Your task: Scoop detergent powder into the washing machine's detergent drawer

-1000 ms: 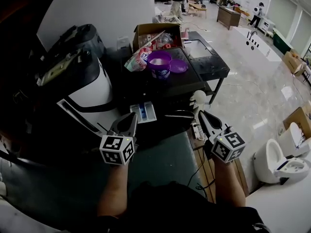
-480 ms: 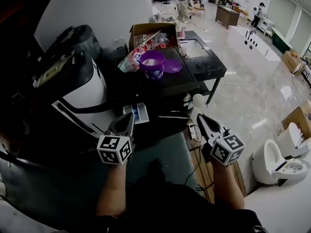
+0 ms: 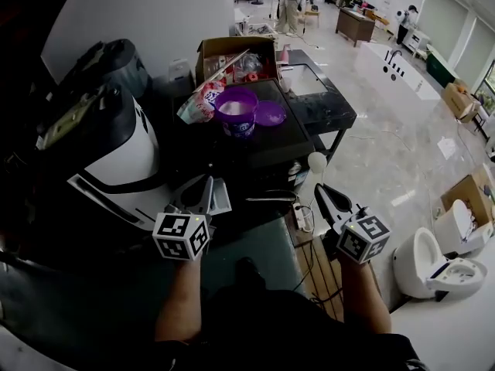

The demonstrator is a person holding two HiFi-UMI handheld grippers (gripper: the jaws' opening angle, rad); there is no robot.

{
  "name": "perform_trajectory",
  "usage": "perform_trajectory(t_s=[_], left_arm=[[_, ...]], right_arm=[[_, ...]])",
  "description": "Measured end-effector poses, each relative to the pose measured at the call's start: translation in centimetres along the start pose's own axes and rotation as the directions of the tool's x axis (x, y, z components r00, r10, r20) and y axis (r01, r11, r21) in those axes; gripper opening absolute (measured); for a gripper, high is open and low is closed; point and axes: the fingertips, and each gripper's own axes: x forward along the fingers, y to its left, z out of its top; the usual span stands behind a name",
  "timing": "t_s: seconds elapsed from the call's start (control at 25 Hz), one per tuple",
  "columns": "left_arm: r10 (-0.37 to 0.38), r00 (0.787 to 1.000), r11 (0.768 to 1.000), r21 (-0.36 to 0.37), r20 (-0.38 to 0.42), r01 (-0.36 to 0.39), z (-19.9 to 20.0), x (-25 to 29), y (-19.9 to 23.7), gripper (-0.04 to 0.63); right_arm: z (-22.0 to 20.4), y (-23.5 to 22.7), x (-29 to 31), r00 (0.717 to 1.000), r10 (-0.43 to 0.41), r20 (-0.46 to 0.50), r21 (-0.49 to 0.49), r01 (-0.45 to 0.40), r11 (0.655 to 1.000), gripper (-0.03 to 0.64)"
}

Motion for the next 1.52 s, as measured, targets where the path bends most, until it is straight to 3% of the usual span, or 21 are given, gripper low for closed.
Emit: perform_trajectory(t_s=[0.52, 0.96, 1.2, 1.52], left_arm=[[0.034, 0.999, 0.999, -0.006, -0.029, -0.034, 1.2, 8.8, 8.6, 0.008], [0.047, 0.996, 0.999, 0.004, -0.081, -0.047, 0.8, 12.7, 9.8, 0.009], [0.137, 0.984, 0.989, -0.031, -0.115, -0.142, 0.2, 15.2, 10.9, 0.009], [0.260, 0.960, 0.963, -0.050, -0.107, -0.266, 2.4, 19.2, 11.5, 0.008]], right_arm=[[2.8, -4.0, 13.4, 0.995, 0.051, -0.090, -0.071, -0.057, 0.996, 0.018], [2.1, -5.6, 20.8, 0.980, 0.149, -0.131, -0.044, -0.155, 0.987, 0.018], [1.9, -8.1, 24.6, 0.957, 0.241, -0.164, -0.043, -0.251, 0.967, 0.018], [3.4, -12.7, 29.0, 0.913, 0.358, -0.195, -0.058, -0.375, 0.925, 0.018]])
